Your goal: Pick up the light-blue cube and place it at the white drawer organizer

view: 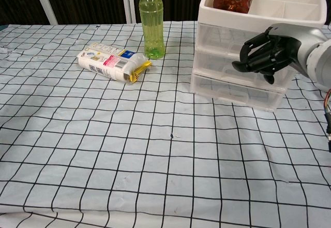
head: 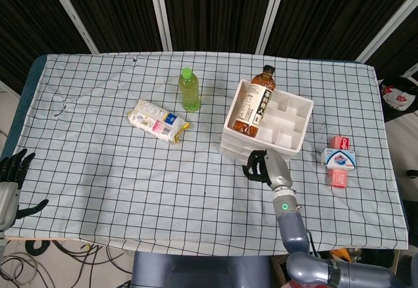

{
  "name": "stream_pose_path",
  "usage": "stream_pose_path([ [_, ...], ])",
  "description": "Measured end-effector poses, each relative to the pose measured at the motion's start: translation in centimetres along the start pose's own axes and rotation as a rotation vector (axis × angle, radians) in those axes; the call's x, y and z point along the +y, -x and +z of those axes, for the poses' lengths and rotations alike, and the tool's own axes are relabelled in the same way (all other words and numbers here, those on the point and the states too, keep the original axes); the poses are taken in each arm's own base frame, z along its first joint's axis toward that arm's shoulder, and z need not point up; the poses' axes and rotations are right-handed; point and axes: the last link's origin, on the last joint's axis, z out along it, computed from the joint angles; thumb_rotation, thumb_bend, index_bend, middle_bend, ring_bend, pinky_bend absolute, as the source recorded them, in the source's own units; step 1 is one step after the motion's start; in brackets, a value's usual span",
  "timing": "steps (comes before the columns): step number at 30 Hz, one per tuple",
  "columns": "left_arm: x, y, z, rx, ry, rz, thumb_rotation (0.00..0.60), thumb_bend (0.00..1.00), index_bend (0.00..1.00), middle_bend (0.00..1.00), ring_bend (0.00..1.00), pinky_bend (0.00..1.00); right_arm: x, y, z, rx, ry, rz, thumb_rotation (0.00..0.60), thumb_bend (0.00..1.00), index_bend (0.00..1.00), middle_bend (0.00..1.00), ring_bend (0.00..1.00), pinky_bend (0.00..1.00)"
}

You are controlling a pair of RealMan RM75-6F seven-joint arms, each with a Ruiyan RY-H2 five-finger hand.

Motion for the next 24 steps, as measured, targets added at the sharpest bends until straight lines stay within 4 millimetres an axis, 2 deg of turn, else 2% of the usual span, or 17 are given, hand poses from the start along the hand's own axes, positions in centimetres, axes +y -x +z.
stream_pose_path([
  [5, 0.0, -0.1, -0.1, 0.001, 0.004, 0.001, 0.6, 0.02, 0.0, 0.0, 0.0, 0.0, 1.0, -0.8, -2.0, -0.021, -0.026, -0.055, 0.6, 0.33, 0.69, 0.77, 0.83, 0.75],
  [12, 0.1, 0.0, -0.2, -0.002, 0.009, 0.007, 0.6, 0.02, 0.0, 0.0, 0.0, 0.0, 4.3, -5.0, -5.8, 0.013, -0.066, -0.258, 0.6, 0.33, 0.69, 0.73, 0.79, 0.72],
  [15, 0.1, 0.0, -0.3, -0.003, 0.009, 0.009, 0.6, 0.02, 0.0, 0.0, 0.0, 0.0, 5.9, -6.8, -7.4, 0.037, -0.075, -0.347, 0.6, 0.33, 0.65, 0.68, 0.75, 0.67],
  [18, 0.1, 0.0, -0.3, -0.002, 0.01, 0.011, 0.6, 0.02, 0.0, 0.0, 0.0, 0.0, 7.5, -8.3, -9.0, 0.055, -0.08, -0.42, 0.6, 0.31, 0.53, 0.56, 0.65, 0.55],
  [21, 0.1, 0.1, -0.3, -0.002, 0.01, 0.017, 0.6, 0.02, 0.0, 0.0, 0.0, 0.0, 9.1, -10.0, -10.5, 0.085, -0.078, -0.493, 0.6, 0.25, 0.23, 0.3, 0.38, 0.32],
  [22, 0.1, 0.1, -0.3, -0.002, 0.01, 0.019, 0.6, 0.02, 0.0, 0.0, 0.0, 0.0, 9.7, -10.6, -11.0, 0.096, -0.076, -0.519, 0.6, 0.22, 0.11, 0.19, 0.26, 0.25],
  [23, 0.1, 0.1, -0.3, -0.003, 0.01, 0.023, 0.6, 0.02, 0.0, 0.0, 0.0, 0.0, 10.3, -11.3, -11.5, 0.107, -0.073, -0.546, 0.6, 0.2, 0.03, 0.09, 0.15, 0.21],
  [24, 0.1, 0.1, -0.4, -0.004, 0.01, 0.027, 0.6, 0.02, 0.0, 0.0, 0.0, 0.0, 11.1, -12.0, -12.0, 0.123, -0.069, -0.58, 0.6, 0.18, 0.0, 0.05, 0.09, 0.2],
])
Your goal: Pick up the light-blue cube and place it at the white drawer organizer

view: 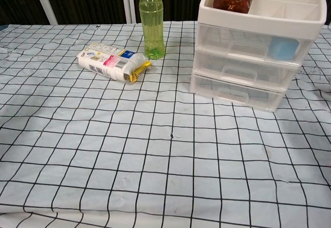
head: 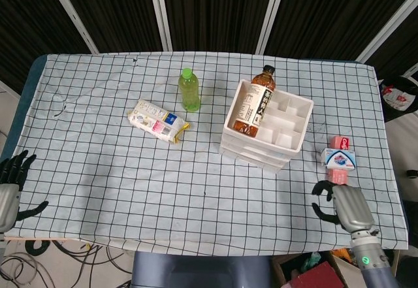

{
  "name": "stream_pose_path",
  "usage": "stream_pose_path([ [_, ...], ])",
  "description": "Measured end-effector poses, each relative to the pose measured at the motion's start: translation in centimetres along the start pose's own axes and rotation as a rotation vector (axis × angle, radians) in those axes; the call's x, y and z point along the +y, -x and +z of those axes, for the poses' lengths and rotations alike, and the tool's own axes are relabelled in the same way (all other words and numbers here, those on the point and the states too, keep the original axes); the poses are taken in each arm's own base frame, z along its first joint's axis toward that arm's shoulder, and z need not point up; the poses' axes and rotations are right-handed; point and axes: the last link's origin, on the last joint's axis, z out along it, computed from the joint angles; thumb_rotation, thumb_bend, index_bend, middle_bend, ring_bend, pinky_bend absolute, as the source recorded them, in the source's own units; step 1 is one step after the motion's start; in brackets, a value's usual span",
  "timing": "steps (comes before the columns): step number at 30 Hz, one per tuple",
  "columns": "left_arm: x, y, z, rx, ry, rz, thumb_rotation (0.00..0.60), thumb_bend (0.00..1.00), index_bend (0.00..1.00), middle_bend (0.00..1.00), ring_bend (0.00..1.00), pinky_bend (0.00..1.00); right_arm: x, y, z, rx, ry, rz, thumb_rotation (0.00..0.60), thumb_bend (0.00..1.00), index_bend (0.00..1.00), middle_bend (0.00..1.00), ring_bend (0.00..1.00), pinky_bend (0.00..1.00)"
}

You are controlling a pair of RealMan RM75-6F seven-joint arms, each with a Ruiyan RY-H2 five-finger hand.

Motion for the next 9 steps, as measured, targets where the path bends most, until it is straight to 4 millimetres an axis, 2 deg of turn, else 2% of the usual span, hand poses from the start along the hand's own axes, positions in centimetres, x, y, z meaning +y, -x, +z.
stream_pose_path([
  [2, 0.0, 0.0, 0.0, -0.003, -0.001, 0.01, 0.6, 0.02, 0.0, 0.0, 0.0, 0.0, 1.5, -0.4, -0.8, 0.023, 0.008, -0.054, 0.6, 0.15, 0.0, 0.0, 0.01, 0.18],
  [6, -0.2, 0.1, -0.1, -0.011, -0.007, 0.036, 0.6, 0.01, 0.0, 0.0, 0.0, 0.0, 4.5, -1.7, -2.0, 0.1, 0.017, -0.201, 0.6, 0.14, 0.0, 0.0, 0.0, 0.18],
  [9, -0.3, 0.1, -0.1, -0.017, -0.016, 0.05, 0.6, 0.01, 0.0, 0.0, 0.0, 0.0, 5.9, -2.5, -2.6, 0.171, 0.015, -0.284, 0.6, 0.14, 0.0, 0.0, 0.0, 0.18],
])
